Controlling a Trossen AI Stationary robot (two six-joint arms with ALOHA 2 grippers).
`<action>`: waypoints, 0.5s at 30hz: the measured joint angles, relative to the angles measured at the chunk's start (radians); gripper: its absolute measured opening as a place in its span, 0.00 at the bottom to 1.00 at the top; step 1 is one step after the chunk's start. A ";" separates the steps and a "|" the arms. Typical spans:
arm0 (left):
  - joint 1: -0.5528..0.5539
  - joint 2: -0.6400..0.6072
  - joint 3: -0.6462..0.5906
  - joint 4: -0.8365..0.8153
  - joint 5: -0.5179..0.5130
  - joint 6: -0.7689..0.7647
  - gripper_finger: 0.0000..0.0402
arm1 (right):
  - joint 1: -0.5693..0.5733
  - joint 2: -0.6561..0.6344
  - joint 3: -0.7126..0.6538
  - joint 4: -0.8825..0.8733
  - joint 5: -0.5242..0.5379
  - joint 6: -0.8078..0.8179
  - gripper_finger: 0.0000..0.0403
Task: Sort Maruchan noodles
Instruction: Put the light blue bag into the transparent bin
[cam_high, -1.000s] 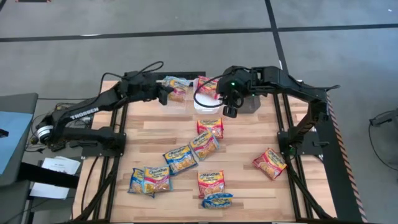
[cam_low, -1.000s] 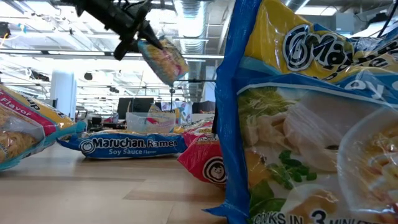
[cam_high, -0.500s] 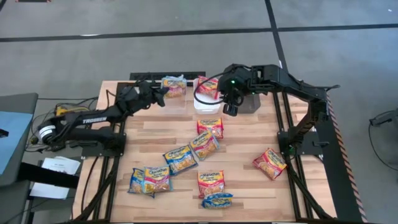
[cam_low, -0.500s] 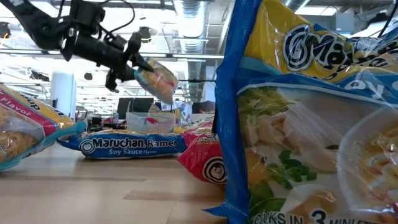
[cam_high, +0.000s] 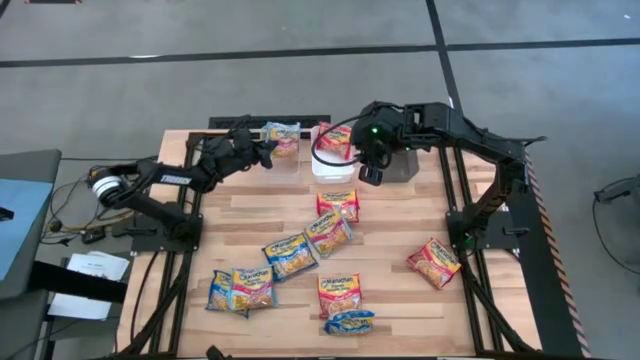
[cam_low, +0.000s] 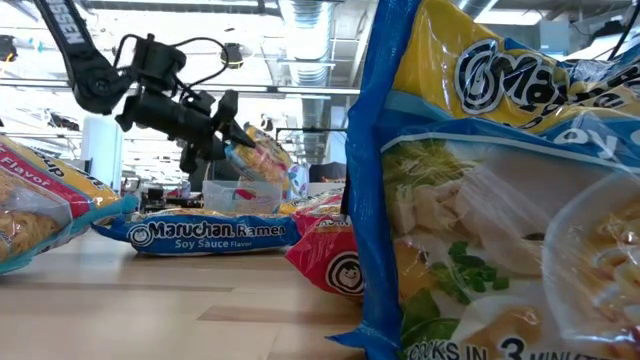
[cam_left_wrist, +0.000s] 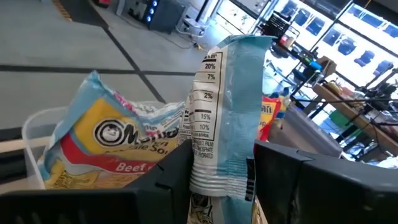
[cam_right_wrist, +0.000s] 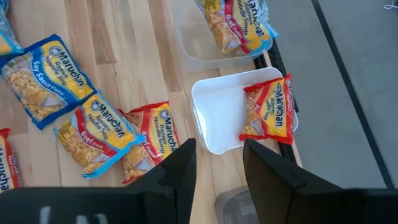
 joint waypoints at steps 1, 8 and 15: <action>0.008 0.022 0.000 0.021 0.007 -0.008 0.31 | 0.000 0.000 0.000 -0.001 0.000 0.000 0.38; 0.048 0.142 0.004 0.166 0.071 -0.020 0.31 | 0.000 0.000 0.000 -0.005 0.000 0.000 0.38; 0.061 0.200 0.005 0.168 0.048 0.004 0.31 | 0.000 0.000 0.000 -0.005 0.000 0.000 0.38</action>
